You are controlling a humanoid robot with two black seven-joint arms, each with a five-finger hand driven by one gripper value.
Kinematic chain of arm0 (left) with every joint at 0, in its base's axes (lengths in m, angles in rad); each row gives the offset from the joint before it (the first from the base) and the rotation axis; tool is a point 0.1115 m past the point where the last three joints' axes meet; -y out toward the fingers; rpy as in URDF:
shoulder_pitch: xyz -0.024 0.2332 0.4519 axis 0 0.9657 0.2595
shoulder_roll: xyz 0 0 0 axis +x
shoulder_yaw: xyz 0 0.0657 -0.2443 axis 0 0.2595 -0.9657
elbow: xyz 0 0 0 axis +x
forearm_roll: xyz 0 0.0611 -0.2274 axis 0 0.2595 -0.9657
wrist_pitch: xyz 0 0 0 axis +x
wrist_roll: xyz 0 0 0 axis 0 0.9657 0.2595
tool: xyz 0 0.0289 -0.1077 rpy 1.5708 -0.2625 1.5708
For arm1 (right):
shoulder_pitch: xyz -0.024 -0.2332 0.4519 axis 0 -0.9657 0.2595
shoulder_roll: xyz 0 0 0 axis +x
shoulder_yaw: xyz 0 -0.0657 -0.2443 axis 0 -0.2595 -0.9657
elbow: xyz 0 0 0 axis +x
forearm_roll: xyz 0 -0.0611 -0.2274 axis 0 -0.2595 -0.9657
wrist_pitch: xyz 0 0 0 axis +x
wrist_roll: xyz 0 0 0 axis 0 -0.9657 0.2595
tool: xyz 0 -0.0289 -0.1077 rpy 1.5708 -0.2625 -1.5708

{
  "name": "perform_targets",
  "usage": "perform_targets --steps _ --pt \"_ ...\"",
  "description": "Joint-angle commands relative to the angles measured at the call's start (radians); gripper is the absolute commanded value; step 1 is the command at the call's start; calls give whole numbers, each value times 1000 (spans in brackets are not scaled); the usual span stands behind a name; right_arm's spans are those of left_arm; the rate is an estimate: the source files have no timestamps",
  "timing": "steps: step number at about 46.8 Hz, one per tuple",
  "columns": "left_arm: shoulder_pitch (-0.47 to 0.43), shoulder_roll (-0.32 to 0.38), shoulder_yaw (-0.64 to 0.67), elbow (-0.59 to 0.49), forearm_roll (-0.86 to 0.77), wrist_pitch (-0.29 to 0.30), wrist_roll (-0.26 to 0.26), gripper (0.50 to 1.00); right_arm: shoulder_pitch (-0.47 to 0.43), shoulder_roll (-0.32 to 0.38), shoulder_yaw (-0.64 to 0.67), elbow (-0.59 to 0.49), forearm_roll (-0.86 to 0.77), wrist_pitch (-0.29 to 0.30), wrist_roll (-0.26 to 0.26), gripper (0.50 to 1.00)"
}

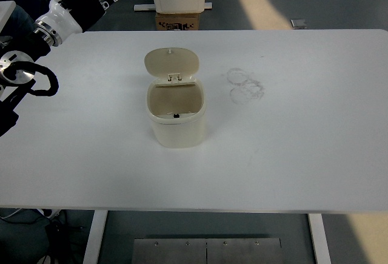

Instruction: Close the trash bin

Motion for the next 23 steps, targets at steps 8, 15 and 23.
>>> perform_targets --steps 8,15,23 --pt "-101 49 128 -18 1 -5 9 1000 1 0 0 0 0 0 0 991" --pt "-199 75 283 -65 1 0 46 1000 0 0 0 0 0 0 0 991" --pt "-347 80 560 -70 1 -8 82 1000 0 0 0 0 0 0 0 991"
